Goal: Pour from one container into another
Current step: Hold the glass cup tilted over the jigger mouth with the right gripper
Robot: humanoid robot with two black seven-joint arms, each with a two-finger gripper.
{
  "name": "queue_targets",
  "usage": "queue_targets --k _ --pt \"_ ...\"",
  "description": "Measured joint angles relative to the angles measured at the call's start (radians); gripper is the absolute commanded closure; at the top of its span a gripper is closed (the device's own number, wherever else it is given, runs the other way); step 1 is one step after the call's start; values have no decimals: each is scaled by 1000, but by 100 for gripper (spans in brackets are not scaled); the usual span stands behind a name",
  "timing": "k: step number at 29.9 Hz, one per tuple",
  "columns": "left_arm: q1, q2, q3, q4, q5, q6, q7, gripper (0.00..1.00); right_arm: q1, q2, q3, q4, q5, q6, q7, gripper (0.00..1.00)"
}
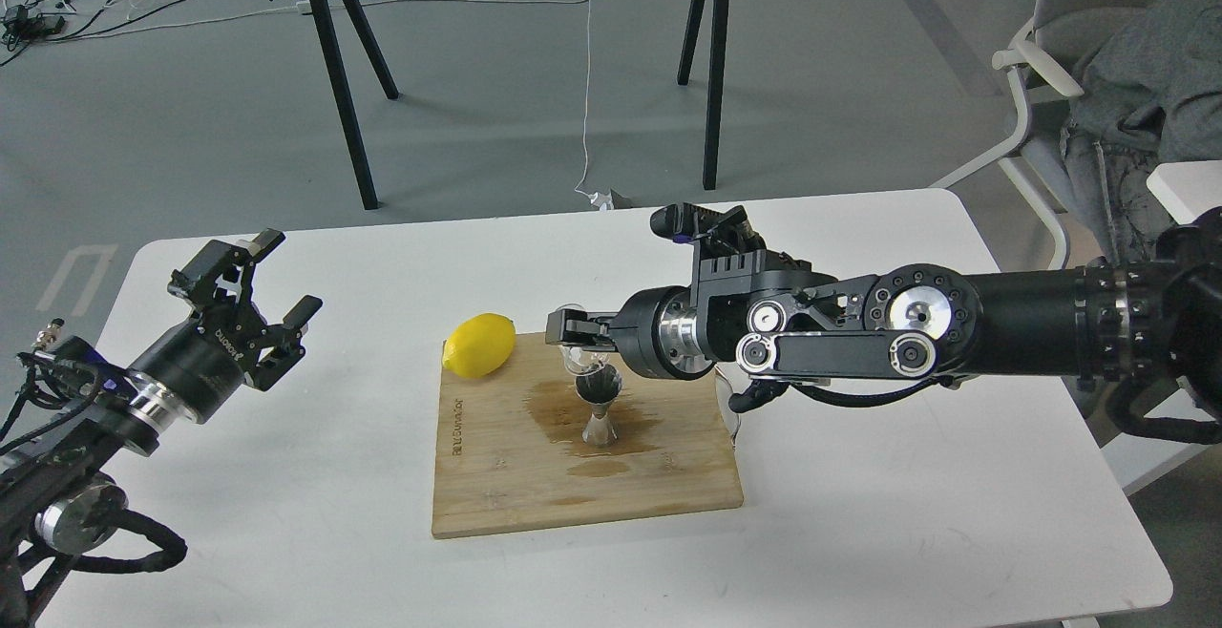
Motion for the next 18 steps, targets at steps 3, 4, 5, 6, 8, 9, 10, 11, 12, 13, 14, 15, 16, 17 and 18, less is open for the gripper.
queue_targets --k 3,4,5,6,8,9,10,11,12,13,14,15,16,17,18 --pt "0 0 0 7 0 0 0 2 1 0 -1 0 -17 0 9 61" --pt "0 -1 0 10 0 0 0 2 2 0 -1 0 -24 0 12 61" --pt "0 -3 0 12 0 0 0 2 2 -1 -2 0 -31 0 15 61" --pt "0 -6 0 13 0 0 0 2 2 -1 -2 0 -41 0 18 61" --pt "-2 -10 0 14 0 0 0 2 2 -3 -3 0 -56 0 23 62" --pt "-2 -11 0 14 0 0 0 2 2 -4 -3 0 -61 0 26 62" --pt "-2 -12 0 14 0 0 0 2 2 -5 -3 0 -65 -1 29 62" --pt "-2 -13 0 14 0 0 0 2 1 -6 -4 0 -71 -2 33 62" --pt "-2 -13 0 14 0 0 0 2 0 -7 -6 0 -80 -3 37 62" --pt "-2 -13 0 14 0 0 0 2 -1 -7 -9 0 -89 -4 41 62" --pt "-2 -14 0 14 0 0 0 2 -2 -7 -16 0 -100 -7 46 62" --pt "-2 -14 0 14 0 0 0 2 -2 -7 -23 0 -110 -9 51 62" --pt "-2 -14 0 14 0 0 0 2 -2 -8 -28 0 -117 -11 57 62" --pt "-2 -13 1 14 0 0 0 2 -3 -8 -32 0 -125 -12 62 62" --pt "-2 -13 1 14 0 0 0 2 -5 -8 -35 0 -132 -13 66 62"
